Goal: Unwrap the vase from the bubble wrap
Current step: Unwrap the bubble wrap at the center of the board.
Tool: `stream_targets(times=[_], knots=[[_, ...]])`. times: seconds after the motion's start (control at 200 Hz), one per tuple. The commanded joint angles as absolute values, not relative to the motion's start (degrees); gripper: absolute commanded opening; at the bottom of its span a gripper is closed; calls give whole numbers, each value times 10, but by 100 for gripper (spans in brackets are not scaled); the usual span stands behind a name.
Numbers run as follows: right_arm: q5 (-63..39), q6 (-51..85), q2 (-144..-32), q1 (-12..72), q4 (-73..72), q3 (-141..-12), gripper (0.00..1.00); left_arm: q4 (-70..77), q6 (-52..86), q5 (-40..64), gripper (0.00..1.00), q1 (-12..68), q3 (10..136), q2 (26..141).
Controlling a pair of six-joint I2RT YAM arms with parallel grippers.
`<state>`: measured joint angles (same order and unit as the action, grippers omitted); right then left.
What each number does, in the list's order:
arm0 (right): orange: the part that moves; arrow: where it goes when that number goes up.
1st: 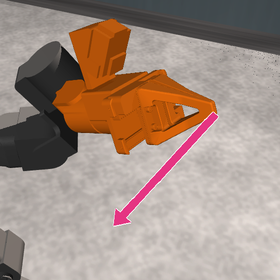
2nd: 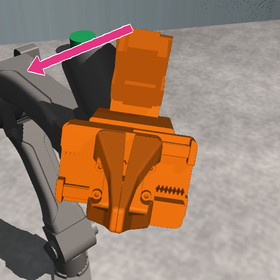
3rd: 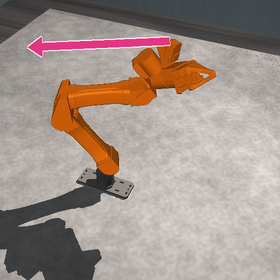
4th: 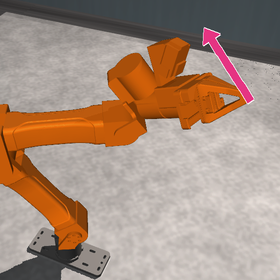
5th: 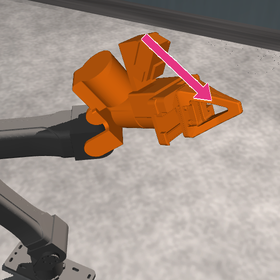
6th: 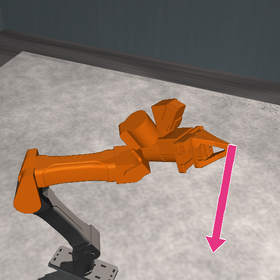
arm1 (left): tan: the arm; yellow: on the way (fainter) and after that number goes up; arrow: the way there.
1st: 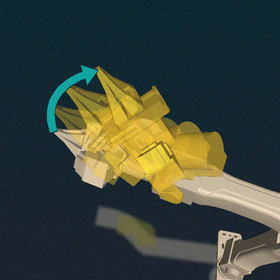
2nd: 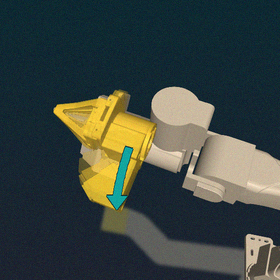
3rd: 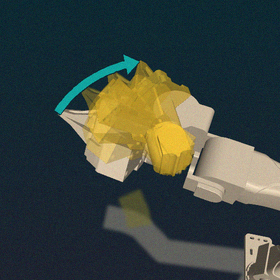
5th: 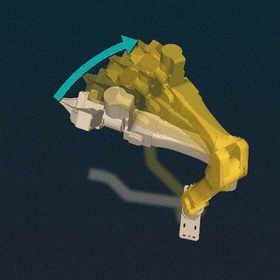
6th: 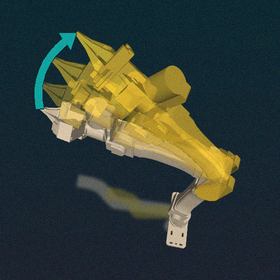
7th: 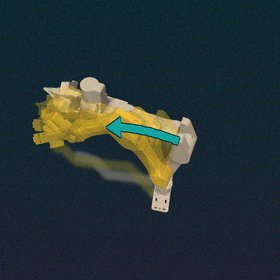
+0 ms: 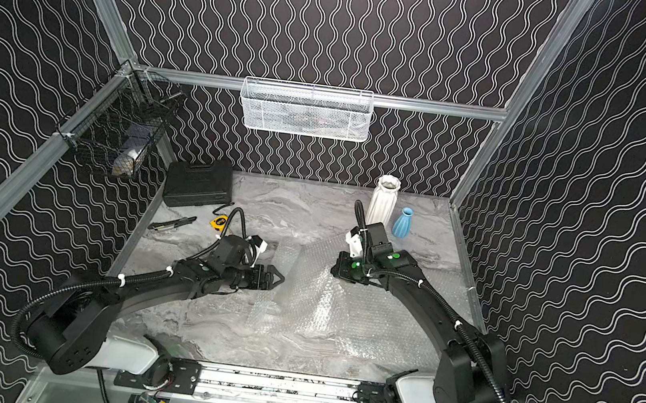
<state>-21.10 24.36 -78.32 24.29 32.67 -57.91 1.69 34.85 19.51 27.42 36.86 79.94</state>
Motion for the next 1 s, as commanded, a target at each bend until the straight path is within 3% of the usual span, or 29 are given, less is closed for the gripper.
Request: stream_targets(times=[0.0, 0.44, 0.996], knots=[[-204, 234, -778, 243, 337, -585, 0, -4, 327, 175, 89, 271, 374, 793], [-211, 232, -768, 243, 328, -577, 0, 15, 337, 200, 88, 264, 366, 815], [-200, 229, -758, 243, 335, -577, 0, -117, 268, 88, 89, 260, 422, 773]])
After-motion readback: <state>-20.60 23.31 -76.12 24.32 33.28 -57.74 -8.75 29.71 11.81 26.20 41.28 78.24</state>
